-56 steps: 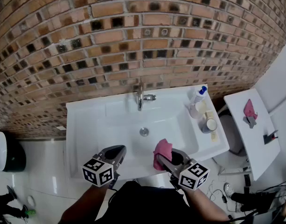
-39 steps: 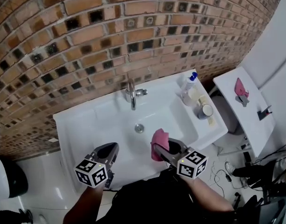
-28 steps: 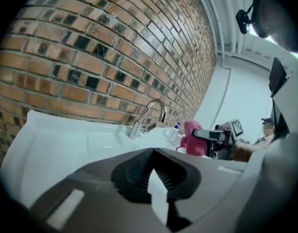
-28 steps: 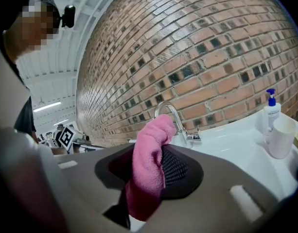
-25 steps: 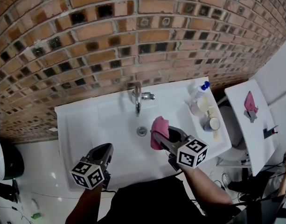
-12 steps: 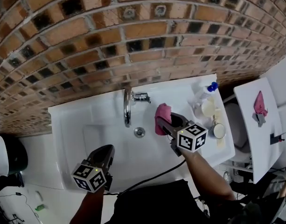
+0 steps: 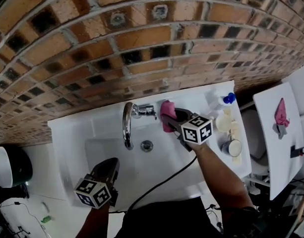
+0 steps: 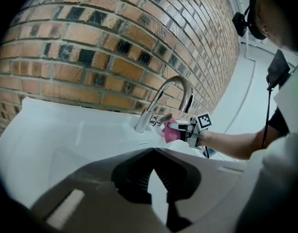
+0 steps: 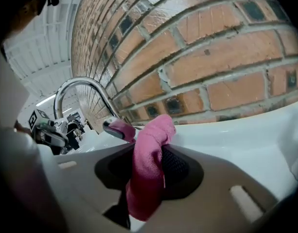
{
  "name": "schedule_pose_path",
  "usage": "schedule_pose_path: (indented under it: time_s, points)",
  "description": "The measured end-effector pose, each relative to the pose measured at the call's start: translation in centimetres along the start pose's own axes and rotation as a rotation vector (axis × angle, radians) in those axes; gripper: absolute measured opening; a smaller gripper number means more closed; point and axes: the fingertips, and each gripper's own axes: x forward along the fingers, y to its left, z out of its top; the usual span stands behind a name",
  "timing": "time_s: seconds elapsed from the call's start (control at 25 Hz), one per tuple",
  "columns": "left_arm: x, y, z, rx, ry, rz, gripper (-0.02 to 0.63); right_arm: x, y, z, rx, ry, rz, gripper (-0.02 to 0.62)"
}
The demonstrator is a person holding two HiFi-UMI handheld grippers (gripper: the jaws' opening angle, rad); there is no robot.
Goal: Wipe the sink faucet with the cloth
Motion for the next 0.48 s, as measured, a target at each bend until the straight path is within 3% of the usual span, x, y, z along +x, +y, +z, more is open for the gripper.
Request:
schedule_pose_path:
  time_s: [0.2, 0.36, 0.48]
  points:
    - [1.0, 0.5, 0.0, -0.007, 0.031, 0.005, 0.006, 2.1, -0.7, 0.8, 0.062, -0.030, 0.026, 0.140]
    - [1.8, 0.8, -0.1, -0.092, 0.029, -0.013, 0.006, 3.3, -1.2, 1.2, 0.157, -0.059, 0.027, 0.140]
    - [2.1, 0.9, -0.1, -0.106, 0.033, -0.017, 0.006, 3.9, -1.0, 1.5, 0.248, -0.093, 0.056, 0.140]
